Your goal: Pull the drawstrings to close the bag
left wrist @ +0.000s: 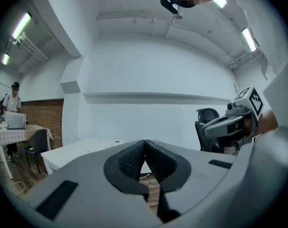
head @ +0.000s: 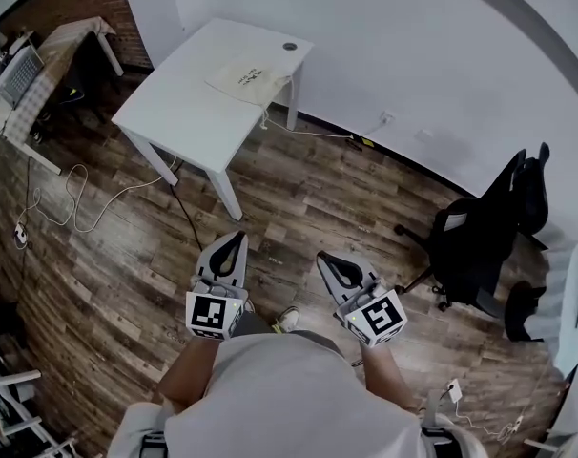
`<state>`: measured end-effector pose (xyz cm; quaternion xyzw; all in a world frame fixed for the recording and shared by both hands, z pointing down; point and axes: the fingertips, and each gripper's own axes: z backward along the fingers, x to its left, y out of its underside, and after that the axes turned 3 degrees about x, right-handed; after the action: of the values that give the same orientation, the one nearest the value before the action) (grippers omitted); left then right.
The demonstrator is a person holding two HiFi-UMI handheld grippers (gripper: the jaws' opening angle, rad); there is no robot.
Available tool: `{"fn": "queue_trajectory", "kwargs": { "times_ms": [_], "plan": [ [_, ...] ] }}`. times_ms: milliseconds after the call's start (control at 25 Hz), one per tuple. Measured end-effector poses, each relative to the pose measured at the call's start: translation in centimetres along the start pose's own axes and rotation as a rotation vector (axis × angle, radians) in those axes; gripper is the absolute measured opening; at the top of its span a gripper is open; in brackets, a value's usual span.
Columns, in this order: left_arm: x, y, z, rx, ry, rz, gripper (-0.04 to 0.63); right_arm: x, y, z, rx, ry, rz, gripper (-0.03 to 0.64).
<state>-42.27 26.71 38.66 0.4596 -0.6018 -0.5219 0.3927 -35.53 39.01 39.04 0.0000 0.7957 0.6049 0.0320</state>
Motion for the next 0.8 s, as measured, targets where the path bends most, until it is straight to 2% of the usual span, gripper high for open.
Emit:
{"fn": "queue_trajectory", "kwargs": {
  "times_ms": [200, 360, 640, 800],
  "plan": [
    [-1.9, 0.0, -1.4, 0.002, -0.019, -0.007, 0.017, -3.2, -0.1, 2.2, -0.047, 0.066, 0.037, 0.035],
    [-3.8, -0.5, -3.7, -0.008, -0.019, -0.032, 0.017, -6.2, 0.4, 4.4, -0.071, 0.117, 0.019, 0.037],
    [-3.9, -1.2, -6.3, -0.027, -0.02, -0.025, 0.017, -7.6, 0.9, 5.3, -0.088, 0.161, 0.012, 0.037],
    [-3.8, -1.1, -9.3, -0.028, -0.004, -0.013, 0.017, -10.2, 1.5, 5.5, -0.075, 0.202, 0.001, 0.037]
  ]
}}
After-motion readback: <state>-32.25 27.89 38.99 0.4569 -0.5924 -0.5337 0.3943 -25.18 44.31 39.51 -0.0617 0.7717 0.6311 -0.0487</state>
